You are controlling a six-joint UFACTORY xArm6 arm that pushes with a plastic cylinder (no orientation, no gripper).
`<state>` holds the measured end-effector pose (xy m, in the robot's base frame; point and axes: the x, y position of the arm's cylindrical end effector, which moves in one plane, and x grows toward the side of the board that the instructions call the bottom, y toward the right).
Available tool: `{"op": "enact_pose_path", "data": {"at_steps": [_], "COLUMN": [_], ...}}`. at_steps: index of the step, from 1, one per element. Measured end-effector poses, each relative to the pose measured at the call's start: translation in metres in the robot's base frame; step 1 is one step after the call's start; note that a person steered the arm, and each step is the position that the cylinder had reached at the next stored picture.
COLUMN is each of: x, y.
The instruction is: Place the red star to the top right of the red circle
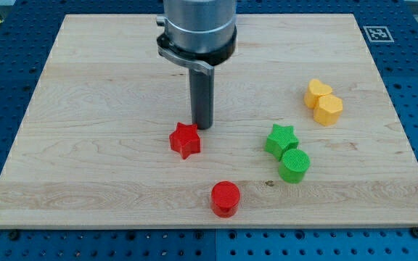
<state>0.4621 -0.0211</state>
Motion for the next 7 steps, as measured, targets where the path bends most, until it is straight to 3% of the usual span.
{"op": "enact_pose_path", "data": {"at_steps": [1,4,7], "x": [-0.01,0.036,0.046], "y": [-0.012,-0.014,-0.02]}}
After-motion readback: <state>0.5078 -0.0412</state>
